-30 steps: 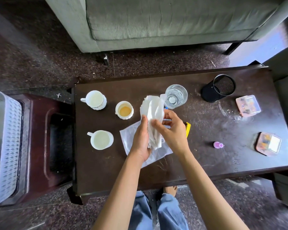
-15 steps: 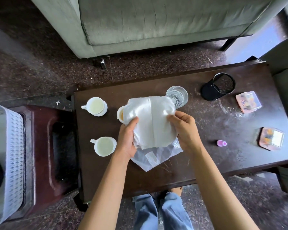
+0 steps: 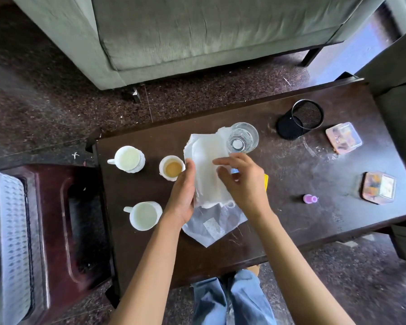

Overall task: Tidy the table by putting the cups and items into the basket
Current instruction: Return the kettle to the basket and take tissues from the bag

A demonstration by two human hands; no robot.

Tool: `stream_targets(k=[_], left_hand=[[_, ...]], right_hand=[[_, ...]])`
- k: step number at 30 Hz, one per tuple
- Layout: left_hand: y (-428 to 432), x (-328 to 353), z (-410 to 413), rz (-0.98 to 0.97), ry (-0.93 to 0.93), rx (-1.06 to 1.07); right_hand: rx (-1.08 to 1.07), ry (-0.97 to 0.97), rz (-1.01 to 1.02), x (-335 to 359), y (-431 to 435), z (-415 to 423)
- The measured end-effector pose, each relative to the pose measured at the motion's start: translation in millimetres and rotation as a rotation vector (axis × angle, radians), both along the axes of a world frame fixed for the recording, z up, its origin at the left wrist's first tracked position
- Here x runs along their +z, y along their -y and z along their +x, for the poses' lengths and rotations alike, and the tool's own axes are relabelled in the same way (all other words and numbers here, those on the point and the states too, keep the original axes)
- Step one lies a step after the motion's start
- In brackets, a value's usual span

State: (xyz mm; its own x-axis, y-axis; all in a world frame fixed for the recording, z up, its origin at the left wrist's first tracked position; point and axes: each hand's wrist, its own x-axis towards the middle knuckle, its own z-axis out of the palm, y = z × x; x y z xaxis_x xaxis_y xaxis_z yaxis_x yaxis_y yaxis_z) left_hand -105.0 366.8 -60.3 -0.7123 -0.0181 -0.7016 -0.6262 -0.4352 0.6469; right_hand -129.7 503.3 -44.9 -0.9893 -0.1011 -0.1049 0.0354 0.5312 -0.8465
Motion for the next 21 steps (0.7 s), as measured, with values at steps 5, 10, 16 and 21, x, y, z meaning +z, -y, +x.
stream_targets(k=[5, 10, 16, 21], left_hand=[[-6.5, -2.3, -3.9, -0.015, 0.022, -0.024], [-7.5, -2.4, -3.1, 0.06, 0.019, -0.024], [-0.1, -4.9, -2.4, 0.013, 0.052, -0.133], [2.1, 2.1, -4.4, 0.042, 0.049, -0.088]], right_hand=[[-0.084, 0.125, -0.085, -0.7, 17.4, 6.0], [-0.158, 0.173, -0.057, -0.7, 24.2, 5.8], [-0.164, 0.253, -0.143, -5.5, 26.3, 6.9], [-0.243, 0.357, -0.344, -10.9, 18.5, 2.6]])
